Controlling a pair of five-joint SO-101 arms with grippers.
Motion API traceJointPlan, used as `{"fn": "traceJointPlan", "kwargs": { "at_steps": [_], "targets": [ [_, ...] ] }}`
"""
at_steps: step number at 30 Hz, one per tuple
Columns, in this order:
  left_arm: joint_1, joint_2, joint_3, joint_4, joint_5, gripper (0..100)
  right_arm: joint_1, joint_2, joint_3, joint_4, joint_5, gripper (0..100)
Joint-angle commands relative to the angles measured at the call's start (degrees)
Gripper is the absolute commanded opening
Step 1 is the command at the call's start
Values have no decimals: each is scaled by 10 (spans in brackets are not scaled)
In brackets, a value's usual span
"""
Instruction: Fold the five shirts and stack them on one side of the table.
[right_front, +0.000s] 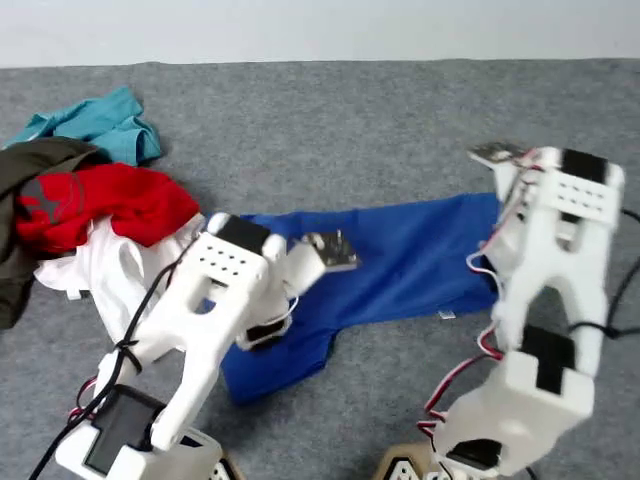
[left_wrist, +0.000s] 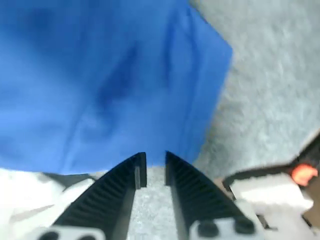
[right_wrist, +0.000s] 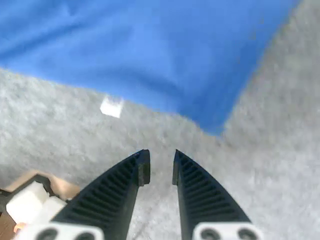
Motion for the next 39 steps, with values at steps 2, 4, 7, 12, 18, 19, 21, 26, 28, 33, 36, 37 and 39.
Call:
{"fn": "traceJointPlan", "kwargs": {
  "at_steps": [2,4,7,12,18,19,21,26,28,33,36,37,39],
  "targets": [
    [13,-24,53,-14,-31,119,78,-95,31,21,37,90],
    [27,-24,85,-31,-41,127,110,-124,52,21,53,91],
    [63,-24,131,-58,-42,128,145,-164,84,21,71,92],
    [85,-24,182,-130,-42,135,160,-215,127,21,74,93],
    [85,-22,225,-212,-42,167,160,-251,150,22,73,93],
    [84,-23,225,-213,-42,170,160,-256,152,22,73,93],
    [84,-21,225,-215,-41,172,161,-266,157,22,73,93],
    [89,-24,196,-190,-41,170,161,-280,162,22,73,93],
    [90,-24,176,-171,-41,170,161,-281,162,22,73,93],
    [90,-25,125,-113,-43,160,160,-281,162,22,73,93],
    [90,-25,102,-83,-60,148,160,-281,162,22,73,93],
    [88,-25,100,-80,-62,148,160,-281,162,22,73,93],
    [85,-24,101,-82,-62,148,160,-281,161,22,73,93]
  ]
}}
